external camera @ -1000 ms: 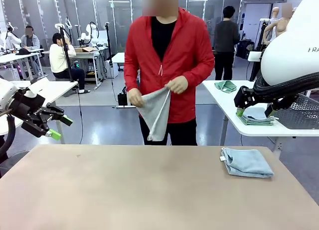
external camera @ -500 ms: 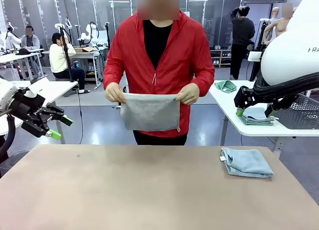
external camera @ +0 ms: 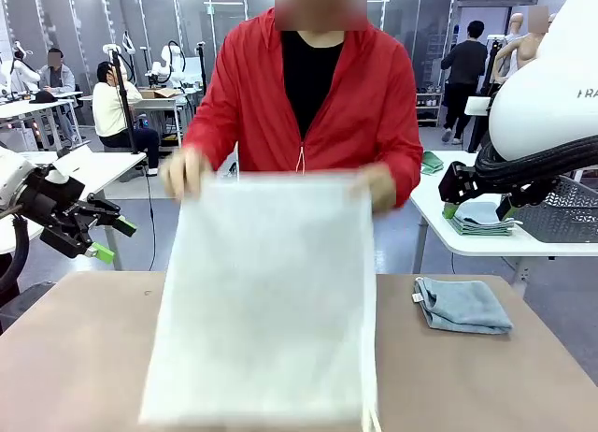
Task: Fold the towels and place them in the basket.
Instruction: When a person lays out a Towel with hook on the table, fold it in half twice.
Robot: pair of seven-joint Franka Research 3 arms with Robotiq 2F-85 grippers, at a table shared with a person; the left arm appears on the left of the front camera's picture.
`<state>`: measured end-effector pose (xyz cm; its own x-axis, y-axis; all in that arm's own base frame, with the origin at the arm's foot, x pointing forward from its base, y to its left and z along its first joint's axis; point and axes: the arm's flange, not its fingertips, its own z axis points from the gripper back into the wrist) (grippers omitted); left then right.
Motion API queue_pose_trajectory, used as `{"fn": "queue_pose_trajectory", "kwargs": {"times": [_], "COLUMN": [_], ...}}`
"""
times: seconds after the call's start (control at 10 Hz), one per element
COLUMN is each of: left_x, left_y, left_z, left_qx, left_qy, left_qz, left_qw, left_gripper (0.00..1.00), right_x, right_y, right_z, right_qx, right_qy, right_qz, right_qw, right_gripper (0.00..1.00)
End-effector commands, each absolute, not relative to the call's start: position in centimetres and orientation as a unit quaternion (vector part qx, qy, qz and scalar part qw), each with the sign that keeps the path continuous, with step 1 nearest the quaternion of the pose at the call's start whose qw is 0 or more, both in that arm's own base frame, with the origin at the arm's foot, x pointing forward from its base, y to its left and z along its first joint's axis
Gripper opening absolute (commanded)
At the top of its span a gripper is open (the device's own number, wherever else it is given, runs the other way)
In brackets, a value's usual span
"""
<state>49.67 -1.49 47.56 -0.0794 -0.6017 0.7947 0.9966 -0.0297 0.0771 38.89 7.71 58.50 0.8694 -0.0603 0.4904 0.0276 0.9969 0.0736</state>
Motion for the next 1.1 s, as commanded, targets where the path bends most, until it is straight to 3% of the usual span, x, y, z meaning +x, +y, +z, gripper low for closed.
{"fn": "queue_pose_trajectory", "kwargs": {"times": [0.0,1.0], "left_x": [49.69,49.69], "left_y": [-1.57,-1.57], "left_z": [47.74,47.74], "left_qx": [-0.292,-0.292], "left_qy": [-0.336,-0.336], "left_qz": [-0.652,-0.652], "left_qw": [0.614,0.614], "left_gripper": [1.00,1.00], "right_x": [39.17,39.17], "right_y": [7.85,7.85], "right_z": [58.58,58.58], "right_qx": [0.026,0.026], "right_qy": [-0.257,-0.257], "right_qz": [-0.029,-0.029], "right_qw": [0.966,0.966], "right_gripper": [0.87,0.87]}}
